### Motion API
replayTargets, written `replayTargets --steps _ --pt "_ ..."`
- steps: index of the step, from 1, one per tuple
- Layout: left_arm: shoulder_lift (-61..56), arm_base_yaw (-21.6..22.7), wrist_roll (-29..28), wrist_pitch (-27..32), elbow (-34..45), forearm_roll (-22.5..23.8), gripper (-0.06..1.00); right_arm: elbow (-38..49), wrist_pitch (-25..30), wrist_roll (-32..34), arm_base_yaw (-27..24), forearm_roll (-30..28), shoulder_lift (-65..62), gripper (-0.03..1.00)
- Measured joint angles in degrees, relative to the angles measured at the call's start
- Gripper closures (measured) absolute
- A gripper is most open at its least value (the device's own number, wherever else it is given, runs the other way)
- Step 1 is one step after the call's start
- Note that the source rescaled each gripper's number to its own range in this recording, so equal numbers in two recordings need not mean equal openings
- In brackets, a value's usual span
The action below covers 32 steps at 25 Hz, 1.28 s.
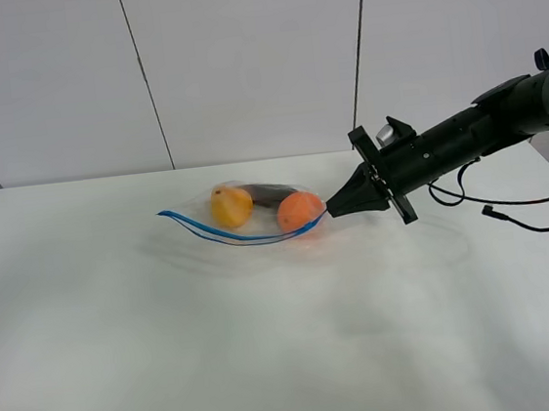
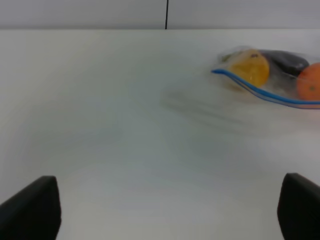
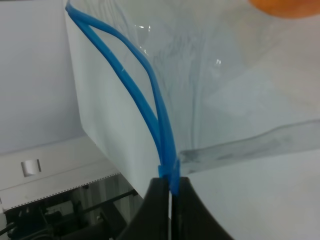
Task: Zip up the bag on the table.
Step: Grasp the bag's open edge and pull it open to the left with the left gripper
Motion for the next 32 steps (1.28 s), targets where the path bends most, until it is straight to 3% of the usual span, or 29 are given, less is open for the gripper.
replayTargets --steps 3,8,11,15,23,26,32 --pt "10.0 0.0 15.6 -0.5 -6.1 0.0 -0.06 0.0 -0.1 0.0 0.0 0.0 0.0 0.97" --pt "22.7 0.0 53.6 -4.3 -9.1 -0.4 -0.06 0.0 -0.2 -0.1 0.0 0.0 0.0 0.97" --pt "28.4 0.0 67.6 -8.4 -9.2 -5.8 -0.06 0.0 -0.2 -0.2 0.0 0.0 0.0 0.97" --pt "34.7 0.0 75.6 -13.2 -9.3 -21.2 -0.06 0.0 -0.2 -0.5 0.0 0.2 0.0 0.97" --pt "45.1 -0.3 92.8 -14.1 -9.3 -50.5 -0.06 0.0 -0.5 -0.6 0.0 0.8 0.0 0.97" --pt "47.9 -3.1 97.4 -15.0 -9.3 -55.6 -0.06 0.0 -0.5 -0.6 0.0 0.8 0.0 0.97" --pt "53.6 -16.5 99.5 -21.6 -9.4 -57.4 -0.06 0.0 -0.5 -0.6 0.0 0.8 0.0 0.97"
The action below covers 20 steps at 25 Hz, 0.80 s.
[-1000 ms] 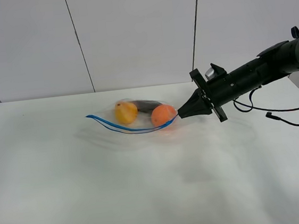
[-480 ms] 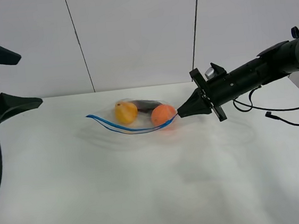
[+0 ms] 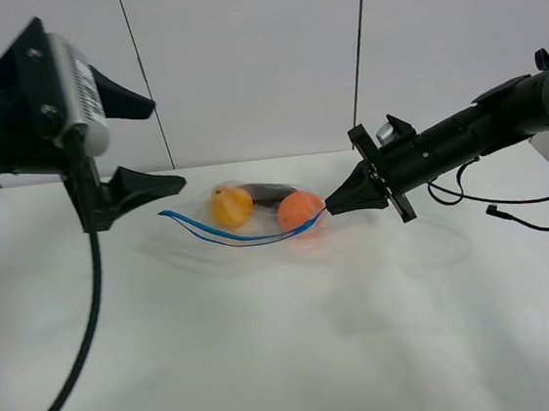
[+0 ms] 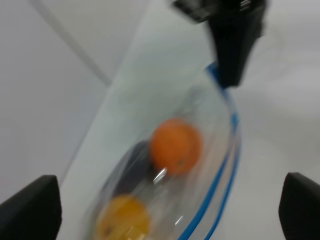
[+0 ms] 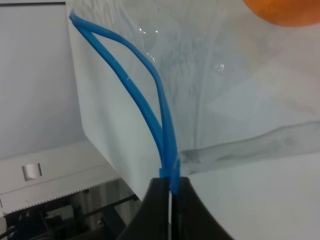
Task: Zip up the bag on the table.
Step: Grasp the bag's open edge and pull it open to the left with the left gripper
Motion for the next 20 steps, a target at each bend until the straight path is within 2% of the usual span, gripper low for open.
replayTargets --steps 4,6,10,15,20 --pt "4.7 -11.1 0.1 -9.0 0.0 -2.1 -0.06 0.0 0.0 0.0 0.0 0.2 0.0 0.97" --pt "7.9 -16.6 0.1 -16.3 0.0 -4.4 -0.06 0.0 0.0 0.0 0.0 0.4 0.0 0.97" --pt "15.2 -24.7 0.1 -29.6 0.0 -6.7 -0.06 0.0 0.0 0.0 0.0 0.4 0.0 0.97" --pt "24.3 -29.4 0.1 -38.0 -1.3 -6.7 -0.06 0.0 0.0 0.0 0.0 0.5 0.0 0.97" --pt "30.7 -29.9 0.0 -39.9 -5.8 -6.7 -0.06 0.0 0.0 0.0 0.0 0.5 0.0 0.97"
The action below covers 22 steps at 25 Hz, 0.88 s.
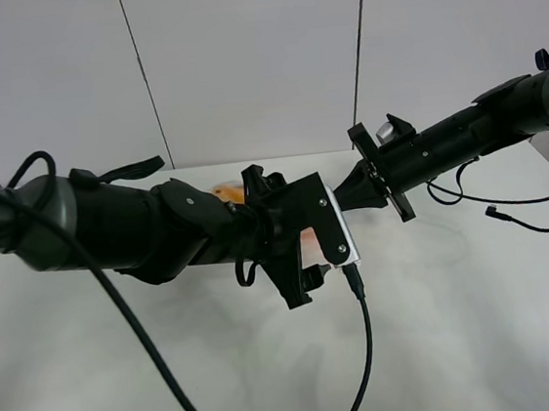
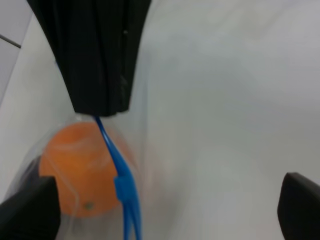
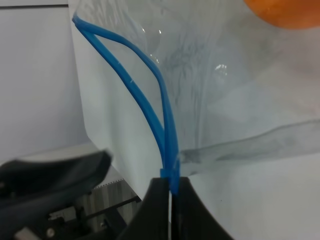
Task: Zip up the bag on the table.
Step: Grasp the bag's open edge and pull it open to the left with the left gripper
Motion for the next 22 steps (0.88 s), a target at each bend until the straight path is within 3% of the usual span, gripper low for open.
replayTargets --steps 4,9,12,22 --pt "0.7 0.0 -0.2 -0.1 -1.7 0.0 -0.03 0.0 -0.2 0.0 0.0 0.0 0.0 0.97" --pt "0.8 0.0 -0.2 -0.1 -1.9 0.0 0.35 0.0 -0.2 0.0 0.0 0.1 0.0 0.97" --pt "0.8 0.0 -0.1 -0.1 -1.9 0.0 0.48 0.0 -0.2 0.0 0.0 0.1 0.0 0.97" --pt "4.1 0.1 -0.1 -3.4 -2.3 5.6 0.53 0.0 -0.3 0.0 0.0 0.1 0.0 0.97"
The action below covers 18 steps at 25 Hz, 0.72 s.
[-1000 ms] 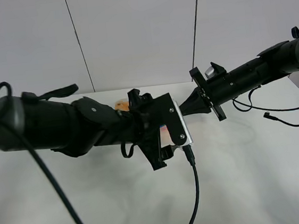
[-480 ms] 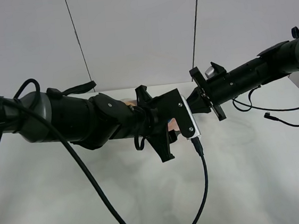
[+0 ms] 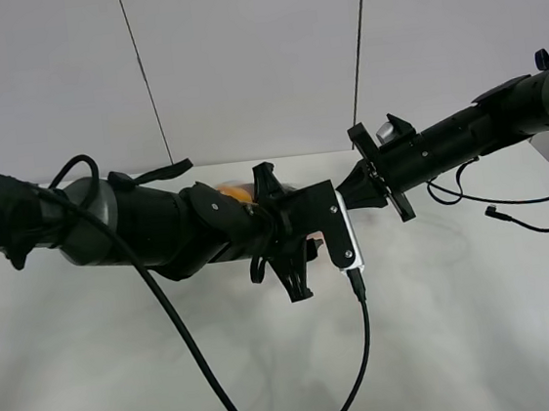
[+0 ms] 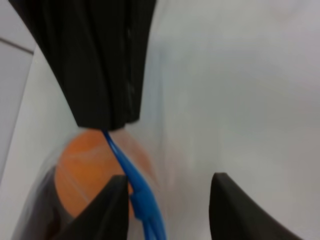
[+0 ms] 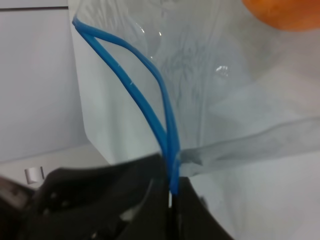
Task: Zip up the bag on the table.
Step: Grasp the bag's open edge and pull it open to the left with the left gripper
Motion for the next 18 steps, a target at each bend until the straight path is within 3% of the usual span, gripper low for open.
replayTargets --steps 8,18 --pt "0.5 0.0 -0.4 -0.4 0.0 0.2 0.53 0.0 0.0 0.0 0.0 0.1 0.0 0.97" --pt "0.5 0.0 -5.9 -0.2 -2.3 0.8 0.58 0.0 -0.1 0.0 0.0 0.4 0.0 0.97"
